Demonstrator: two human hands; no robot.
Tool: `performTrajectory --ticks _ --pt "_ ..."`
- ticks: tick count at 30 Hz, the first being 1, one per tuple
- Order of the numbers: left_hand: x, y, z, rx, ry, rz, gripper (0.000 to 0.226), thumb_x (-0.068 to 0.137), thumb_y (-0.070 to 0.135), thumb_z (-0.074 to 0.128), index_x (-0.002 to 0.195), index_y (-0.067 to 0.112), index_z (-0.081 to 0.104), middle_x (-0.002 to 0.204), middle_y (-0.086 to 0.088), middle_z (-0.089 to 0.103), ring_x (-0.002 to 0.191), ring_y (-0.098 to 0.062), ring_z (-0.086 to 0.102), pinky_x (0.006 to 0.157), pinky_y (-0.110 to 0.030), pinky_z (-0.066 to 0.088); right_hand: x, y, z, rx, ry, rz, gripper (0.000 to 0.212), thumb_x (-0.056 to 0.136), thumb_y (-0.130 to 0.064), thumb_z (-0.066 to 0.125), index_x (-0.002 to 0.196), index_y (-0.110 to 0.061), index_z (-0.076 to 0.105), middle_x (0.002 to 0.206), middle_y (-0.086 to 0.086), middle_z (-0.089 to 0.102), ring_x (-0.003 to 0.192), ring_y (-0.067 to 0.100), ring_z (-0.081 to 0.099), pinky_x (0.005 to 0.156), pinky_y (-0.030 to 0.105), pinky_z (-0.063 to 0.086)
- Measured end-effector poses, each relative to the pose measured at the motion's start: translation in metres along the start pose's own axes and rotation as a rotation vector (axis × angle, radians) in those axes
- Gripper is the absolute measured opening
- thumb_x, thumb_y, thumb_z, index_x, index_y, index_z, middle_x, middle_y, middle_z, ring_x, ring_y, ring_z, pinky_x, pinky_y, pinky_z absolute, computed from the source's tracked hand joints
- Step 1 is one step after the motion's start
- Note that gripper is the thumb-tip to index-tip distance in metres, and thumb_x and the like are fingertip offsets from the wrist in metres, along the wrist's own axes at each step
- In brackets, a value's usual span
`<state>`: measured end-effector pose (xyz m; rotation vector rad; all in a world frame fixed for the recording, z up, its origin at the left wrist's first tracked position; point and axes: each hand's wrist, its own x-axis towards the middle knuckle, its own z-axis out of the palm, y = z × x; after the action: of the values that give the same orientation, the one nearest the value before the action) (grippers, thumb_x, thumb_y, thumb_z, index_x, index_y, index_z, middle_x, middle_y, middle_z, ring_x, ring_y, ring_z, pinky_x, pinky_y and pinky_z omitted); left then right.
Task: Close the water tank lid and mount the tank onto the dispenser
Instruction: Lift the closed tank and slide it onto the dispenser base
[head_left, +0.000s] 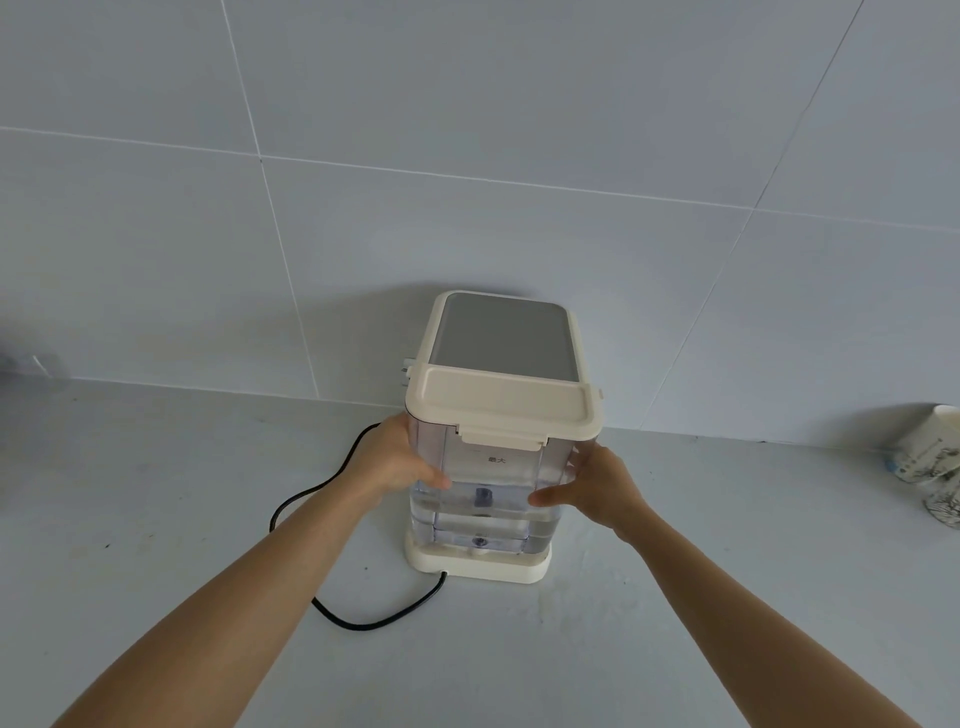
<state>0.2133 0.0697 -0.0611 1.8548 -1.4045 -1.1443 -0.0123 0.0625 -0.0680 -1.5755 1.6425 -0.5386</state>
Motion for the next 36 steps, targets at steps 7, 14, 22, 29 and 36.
performTrajectory --ticks 7,14,22,29,36 --pt "0.003 -0.005 0.0 0.034 -0.007 0.022 0.068 0.048 0.008 0.085 0.11 0.015 0.059 0.105 -0.003 0.068 0.101 -0.024 0.062 0.093 -0.039 0.05 0.002 0.003 0.0 -0.023 -0.005 0.002 0.079 0.057 -0.018 0.084 0.126 -0.013 0.046 0.125 0.007 0.059 0.113 0.026 0.054 0.091 0.031 0.044" --pt "0.006 -0.011 0.001 0.046 -0.027 0.042 0.065 0.05 0.008 0.085 0.11 0.013 0.059 0.106 -0.006 0.069 0.101 -0.024 0.063 0.091 -0.036 0.05 0.003 0.006 0.003 -0.031 -0.005 0.004 0.079 0.057 -0.021 0.084 0.126 -0.013 0.046 0.125 0.007 0.059 0.113 0.026 0.054 0.09 0.031 0.044" --pt "0.004 -0.01 0.001 0.012 -0.054 0.063 0.058 0.056 0.004 0.082 0.109 0.011 0.06 0.108 -0.007 0.069 0.103 -0.024 0.062 0.088 -0.033 0.048 0.005 0.01 0.007 -0.037 0.007 0.003 0.076 0.058 -0.021 0.084 0.124 -0.013 0.048 0.123 0.007 0.061 0.11 0.026 0.054 0.083 0.027 0.041" --pt "0.0 -0.009 0.003 -0.006 -0.054 0.076 0.05 0.06 0.001 0.079 0.102 0.018 0.057 0.097 0.0 0.063 0.098 -0.022 0.058 0.081 -0.028 0.043 0.003 0.01 0.007 -0.03 -0.007 0.007 0.076 0.057 -0.018 0.083 0.125 -0.013 0.047 0.124 0.007 0.06 0.111 0.026 0.054 0.084 0.028 0.041" --pt "-0.015 -0.012 0.005 -0.104 -0.085 0.092 0.057 0.074 0.008 0.072 0.126 0.013 0.047 0.116 0.005 0.057 0.115 -0.017 0.052 0.09 -0.024 0.037 0.003 0.013 0.005 -0.035 -0.074 -0.015 0.086 0.062 -0.027 0.081 0.134 -0.014 0.036 0.134 0.008 0.053 0.121 0.029 0.049 0.101 0.039 0.041"
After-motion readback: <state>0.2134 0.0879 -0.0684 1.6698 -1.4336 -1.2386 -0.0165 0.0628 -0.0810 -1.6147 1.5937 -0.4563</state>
